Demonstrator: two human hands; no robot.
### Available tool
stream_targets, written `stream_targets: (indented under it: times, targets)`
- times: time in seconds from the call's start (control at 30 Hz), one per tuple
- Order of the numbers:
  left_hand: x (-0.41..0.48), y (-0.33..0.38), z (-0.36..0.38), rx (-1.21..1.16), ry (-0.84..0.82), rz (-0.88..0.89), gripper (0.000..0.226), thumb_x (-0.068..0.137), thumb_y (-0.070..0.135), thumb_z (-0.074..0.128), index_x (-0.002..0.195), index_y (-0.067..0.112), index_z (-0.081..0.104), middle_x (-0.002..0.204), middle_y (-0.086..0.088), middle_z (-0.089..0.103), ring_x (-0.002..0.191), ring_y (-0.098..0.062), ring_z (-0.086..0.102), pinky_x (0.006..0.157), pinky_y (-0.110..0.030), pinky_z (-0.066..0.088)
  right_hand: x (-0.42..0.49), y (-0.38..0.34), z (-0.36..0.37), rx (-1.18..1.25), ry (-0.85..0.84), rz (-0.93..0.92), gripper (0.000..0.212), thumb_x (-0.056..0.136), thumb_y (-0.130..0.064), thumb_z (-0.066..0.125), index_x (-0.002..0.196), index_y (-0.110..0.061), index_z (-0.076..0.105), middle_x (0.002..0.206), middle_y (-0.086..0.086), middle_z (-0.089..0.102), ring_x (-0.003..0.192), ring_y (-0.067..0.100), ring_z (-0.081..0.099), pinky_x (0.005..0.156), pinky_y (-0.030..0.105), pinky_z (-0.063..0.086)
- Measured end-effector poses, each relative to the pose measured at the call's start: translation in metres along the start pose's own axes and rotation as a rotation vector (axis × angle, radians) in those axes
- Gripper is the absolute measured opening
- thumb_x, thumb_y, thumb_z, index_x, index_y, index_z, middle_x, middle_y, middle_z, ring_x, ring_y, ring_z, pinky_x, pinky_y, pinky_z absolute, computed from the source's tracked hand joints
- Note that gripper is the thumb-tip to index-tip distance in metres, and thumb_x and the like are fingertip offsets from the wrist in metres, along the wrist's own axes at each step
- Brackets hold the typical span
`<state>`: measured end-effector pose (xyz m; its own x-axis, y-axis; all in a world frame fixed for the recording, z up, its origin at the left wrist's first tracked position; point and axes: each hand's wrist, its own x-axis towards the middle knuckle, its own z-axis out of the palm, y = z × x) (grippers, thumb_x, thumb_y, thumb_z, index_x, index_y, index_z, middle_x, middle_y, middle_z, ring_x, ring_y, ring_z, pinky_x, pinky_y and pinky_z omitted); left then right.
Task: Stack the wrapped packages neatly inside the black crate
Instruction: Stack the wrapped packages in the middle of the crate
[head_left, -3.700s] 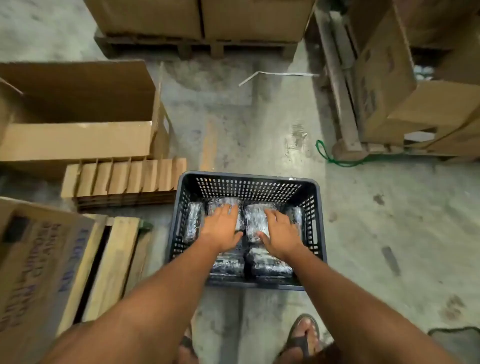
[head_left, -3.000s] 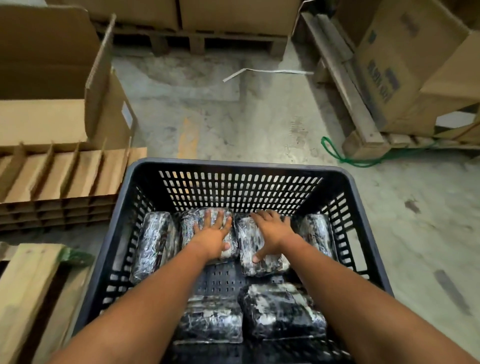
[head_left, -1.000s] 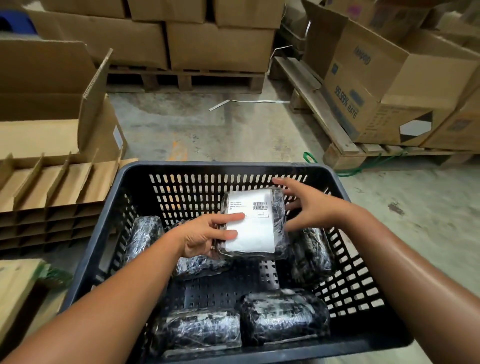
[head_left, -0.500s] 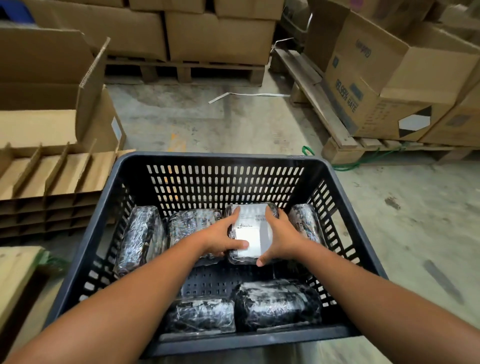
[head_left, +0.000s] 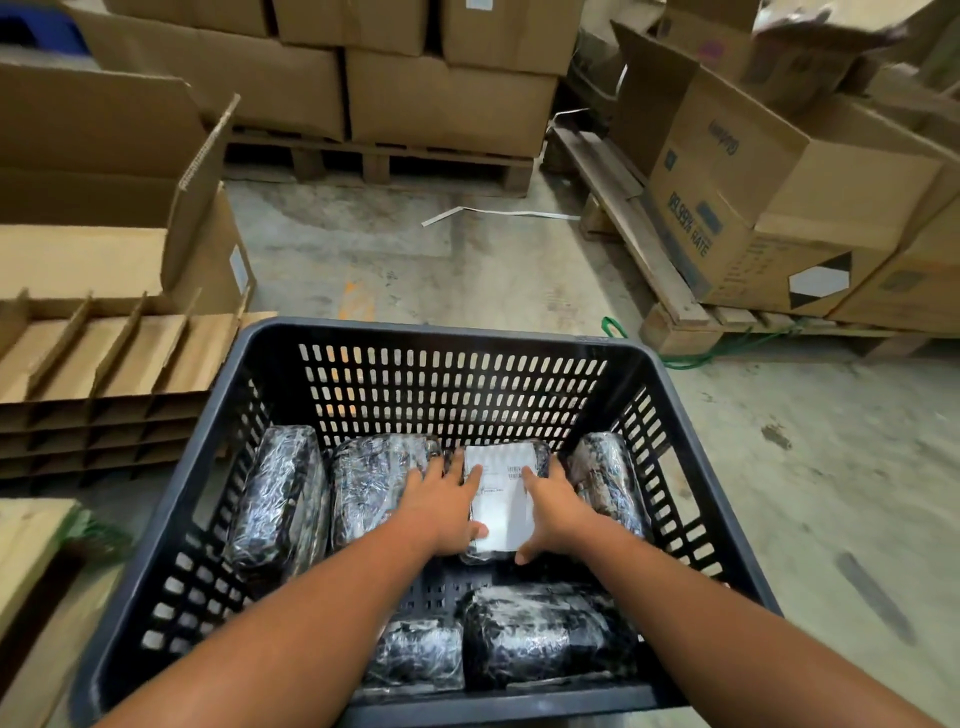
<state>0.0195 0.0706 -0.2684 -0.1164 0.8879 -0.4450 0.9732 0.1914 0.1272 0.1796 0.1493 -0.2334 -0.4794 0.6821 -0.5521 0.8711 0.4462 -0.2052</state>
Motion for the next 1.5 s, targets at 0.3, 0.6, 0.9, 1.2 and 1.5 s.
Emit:
stream_targets:
  times: [0.3, 0.6, 0.9, 1.2, 1.5]
  targets:
    - [0.001, 0.008, 0.002, -0.139, 0.024, 0.119, 0.094, 0.094, 0.042, 0.066, 0.162, 0.024, 0.005, 0.17, -0.01, -0.009, 0.157, -0.031, -0.004, 0.12, -0.062, 0.0, -0.037, -0.005, -0.085, -0.123, 0.409, -0.018, 0.065, 0.084, -0.028, 0.084, 0.143, -0.018, 0.058, 0.14, 0.01, 0.057, 0.129, 0.032, 0.056, 0.103, 0.049, 0.053]
    - [-0.001, 0.012, 0.003, -0.055, -0.013, 0.166, 0.088, 0.097, 0.046, 0.06, 0.162, 0.029, 0.004, 0.169, -0.006, -0.013, 0.156, -0.031, -0.009, 0.119, -0.063, 0.0, -0.055, 0.012, -0.076, -0.185, 0.24, 0.143, 0.088, 0.088, -0.037, 0.082, 0.156, -0.012, 0.032, 0.137, 0.022, 0.057, 0.125, 0.04, 0.057, 0.103, 0.047, 0.05]
    - [-0.005, 0.012, -0.002, -0.067, -0.044, 0.212, 0.082, 0.098, 0.05, 0.056, 0.161, 0.038, 0.006, 0.17, 0.002, -0.01, 0.155, -0.033, -0.01, 0.118, -0.067, -0.001, -0.043, 0.018, -0.069, 0.14, 0.237, 0.071, 0.093, 0.084, -0.032, 0.084, 0.161, -0.03, 0.032, 0.145, 0.014, 0.057, 0.109, 0.025, 0.067, 0.089, 0.032, 0.053]
    - [-0.019, 0.017, -0.034, -0.659, 0.123, 0.378, 0.124, 0.067, 0.082, 0.071, 0.161, 0.041, 0.001, 0.169, 0.018, 0.004, 0.154, -0.007, 0.01, 0.126, -0.041, 0.016, -0.049, 0.035, -0.112, 0.322, 0.348, 0.066, 0.097, 0.069, -0.035, 0.095, 0.154, -0.027, 0.05, 0.152, 0.009, 0.055, 0.139, 0.029, 0.052, 0.111, 0.038, 0.044]
    - [-0.031, 0.052, -0.052, -0.781, 0.368, 0.408, 0.123, 0.083, 0.028, 0.08, 0.153, 0.054, -0.017, 0.164, -0.005, 0.031, 0.134, -0.017, 0.052, 0.108, -0.043, 0.05, -0.046, 0.016, -0.146, 0.937, 0.401, 0.013, 0.082, 0.081, -0.024, 0.09, 0.151, -0.014, 0.049, 0.135, 0.011, 0.06, 0.085, 0.028, 0.075, 0.048, 0.037, 0.061]
